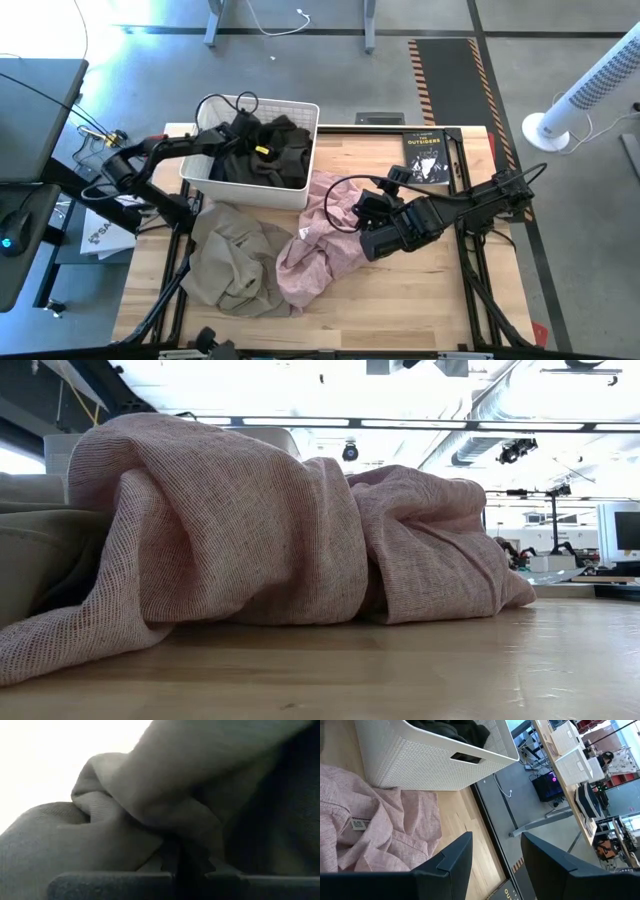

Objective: Sort clothes
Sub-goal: Put the black jacket into the laundry bin, then put the brown polo shirt into the laundry bin

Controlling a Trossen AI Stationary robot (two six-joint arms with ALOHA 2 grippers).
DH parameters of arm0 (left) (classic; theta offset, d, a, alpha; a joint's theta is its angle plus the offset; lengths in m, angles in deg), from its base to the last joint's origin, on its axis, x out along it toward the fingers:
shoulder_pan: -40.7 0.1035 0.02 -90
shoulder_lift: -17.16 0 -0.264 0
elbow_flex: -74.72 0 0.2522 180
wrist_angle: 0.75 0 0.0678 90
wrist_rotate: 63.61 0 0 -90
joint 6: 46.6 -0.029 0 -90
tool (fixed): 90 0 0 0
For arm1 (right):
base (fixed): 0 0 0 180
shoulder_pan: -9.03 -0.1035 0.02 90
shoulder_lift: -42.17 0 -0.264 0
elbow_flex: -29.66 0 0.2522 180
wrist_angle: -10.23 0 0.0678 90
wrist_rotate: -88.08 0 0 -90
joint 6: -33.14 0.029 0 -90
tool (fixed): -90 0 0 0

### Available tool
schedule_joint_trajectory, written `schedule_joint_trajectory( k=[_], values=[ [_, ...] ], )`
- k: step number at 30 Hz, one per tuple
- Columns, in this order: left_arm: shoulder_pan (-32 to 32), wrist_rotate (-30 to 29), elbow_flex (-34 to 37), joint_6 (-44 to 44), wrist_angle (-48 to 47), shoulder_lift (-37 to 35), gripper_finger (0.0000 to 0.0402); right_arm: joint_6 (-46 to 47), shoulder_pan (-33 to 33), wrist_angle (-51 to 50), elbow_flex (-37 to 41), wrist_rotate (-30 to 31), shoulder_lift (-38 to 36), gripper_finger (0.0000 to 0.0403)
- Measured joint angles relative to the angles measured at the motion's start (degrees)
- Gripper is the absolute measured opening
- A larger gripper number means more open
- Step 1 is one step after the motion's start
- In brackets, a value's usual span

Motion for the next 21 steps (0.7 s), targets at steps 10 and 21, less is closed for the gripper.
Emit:
schedule_joint_trajectory(
  k=[10,21],
  values=[
    [-13.17,-11.35,-6.39,-5.08,-5.43,-22.32,0.0,0.2,0.0,-0.04,0.0,-0.17,0.0,0.0165],
    [-41.31,0.91,-8.56,-1.91,-7.74,-42.28,0.0,0.22,0.0,-0.11,0.02,-0.64,0.0,0.0165]
  ],
)
